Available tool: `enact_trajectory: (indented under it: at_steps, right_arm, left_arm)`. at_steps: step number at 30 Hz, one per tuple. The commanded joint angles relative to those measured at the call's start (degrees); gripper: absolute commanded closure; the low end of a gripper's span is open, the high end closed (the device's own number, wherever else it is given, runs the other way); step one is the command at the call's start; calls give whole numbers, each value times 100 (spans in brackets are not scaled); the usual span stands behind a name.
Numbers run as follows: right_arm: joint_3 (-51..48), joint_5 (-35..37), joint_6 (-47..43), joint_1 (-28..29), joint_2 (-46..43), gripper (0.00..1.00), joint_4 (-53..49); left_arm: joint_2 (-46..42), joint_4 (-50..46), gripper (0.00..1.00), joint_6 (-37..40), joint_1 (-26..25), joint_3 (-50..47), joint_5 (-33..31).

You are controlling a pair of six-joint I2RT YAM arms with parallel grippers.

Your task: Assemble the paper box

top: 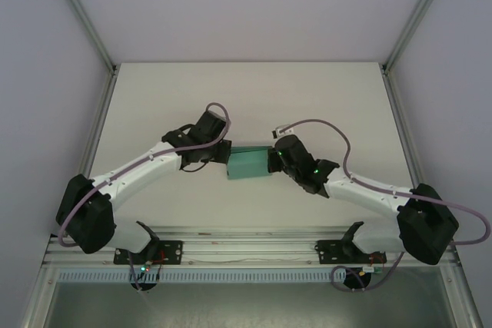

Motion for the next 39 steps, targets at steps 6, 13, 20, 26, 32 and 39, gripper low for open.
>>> enact_trajectory:
  at_steps: [6, 13, 20, 26, 32, 39]
  right_arm:
    - [-96, 68, 284, 239, 246, 100, -585]
    - [-234, 51, 241, 281, 130, 100, -467]
    - [-427, 472, 15, 379, -148, 100, -43]
    - [-747, 914, -235, 453, -362, 100, 756]
    - [-1031, 1218, -588, 507, -355, 100, 1230]
    - [-853, 1439, -957, 533, -105, 100, 1320]
  left_arm:
    - [368, -508, 99, -742, 37, 397, 647]
    - [494, -1235, 100, -664, 229, 913, 805]
    - [186, -927, 100, -907, 235, 774, 594]
    - [135, -524, 97, -1124, 235, 644, 621]
    - [189, -549, 97, -1074, 235, 692, 562]
    - [400, -261, 96, -1125, 235, 562, 738]
